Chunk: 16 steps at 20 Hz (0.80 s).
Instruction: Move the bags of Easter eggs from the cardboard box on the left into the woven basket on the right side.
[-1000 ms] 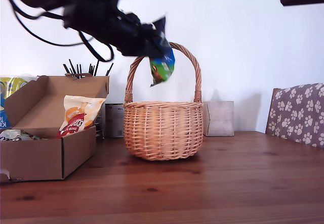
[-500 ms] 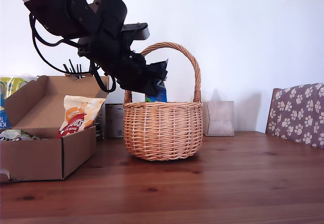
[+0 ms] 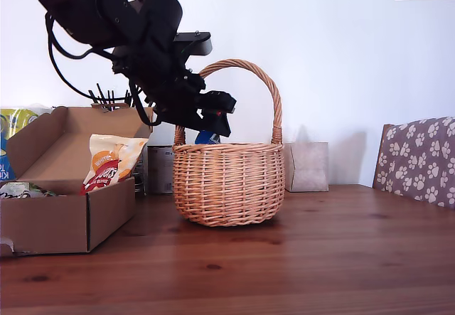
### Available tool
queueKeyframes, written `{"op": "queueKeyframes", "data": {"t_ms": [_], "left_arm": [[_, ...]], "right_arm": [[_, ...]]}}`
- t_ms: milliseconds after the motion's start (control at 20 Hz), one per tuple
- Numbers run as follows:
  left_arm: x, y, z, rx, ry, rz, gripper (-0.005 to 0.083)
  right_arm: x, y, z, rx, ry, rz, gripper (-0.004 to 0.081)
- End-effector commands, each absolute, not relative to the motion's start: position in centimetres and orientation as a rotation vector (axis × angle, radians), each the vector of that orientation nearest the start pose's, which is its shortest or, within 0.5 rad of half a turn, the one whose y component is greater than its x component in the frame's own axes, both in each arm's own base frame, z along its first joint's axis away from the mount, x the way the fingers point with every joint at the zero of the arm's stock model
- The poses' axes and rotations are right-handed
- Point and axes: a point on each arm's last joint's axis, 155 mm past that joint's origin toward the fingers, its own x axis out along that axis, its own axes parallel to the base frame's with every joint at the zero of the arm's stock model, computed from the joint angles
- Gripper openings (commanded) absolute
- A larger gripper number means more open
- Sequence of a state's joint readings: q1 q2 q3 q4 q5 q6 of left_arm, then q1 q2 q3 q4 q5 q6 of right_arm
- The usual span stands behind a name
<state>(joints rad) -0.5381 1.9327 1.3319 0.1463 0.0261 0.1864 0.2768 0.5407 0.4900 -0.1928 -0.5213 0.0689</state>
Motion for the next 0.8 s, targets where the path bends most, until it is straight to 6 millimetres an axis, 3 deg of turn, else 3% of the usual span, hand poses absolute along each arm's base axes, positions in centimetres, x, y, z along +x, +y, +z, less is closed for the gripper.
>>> {"op": "queueKeyframes", "data": {"t_ms": [0,150,350,450,550,750], "left_arm": [[48.7,-30.6,18.2,0.294,0.348,-0.602,0.0532],[47.3,-31.1,20.7,0.296,0.34,-0.623,0.0439],[44.7,-30.7,22.5,0.311,0.378,-0.643,0.0139],[43.6,-29.8,23.3,0.318,0.404,-0.644,0.003],[42.5,-29.1,24.0,0.324,0.425,-0.645,-0.0017],[40.2,-27.6,25.1,0.336,0.471,-0.647,-0.0017]], "right_arm": [[22.6,16.1,23.3,0.087,0.266,0.796,-0.0012],[22.6,16.1,23.3,0.082,0.263,0.797,-0.0012],[22.6,16.1,23.3,0.079,0.262,0.797,-0.0012],[22.6,16.1,23.3,0.079,0.262,0.797,-0.0012],[22.6,16.1,23.3,0.079,0.262,0.797,-0.0012],[22.6,16.1,23.3,0.079,0.262,0.797,-0.0012]]}}
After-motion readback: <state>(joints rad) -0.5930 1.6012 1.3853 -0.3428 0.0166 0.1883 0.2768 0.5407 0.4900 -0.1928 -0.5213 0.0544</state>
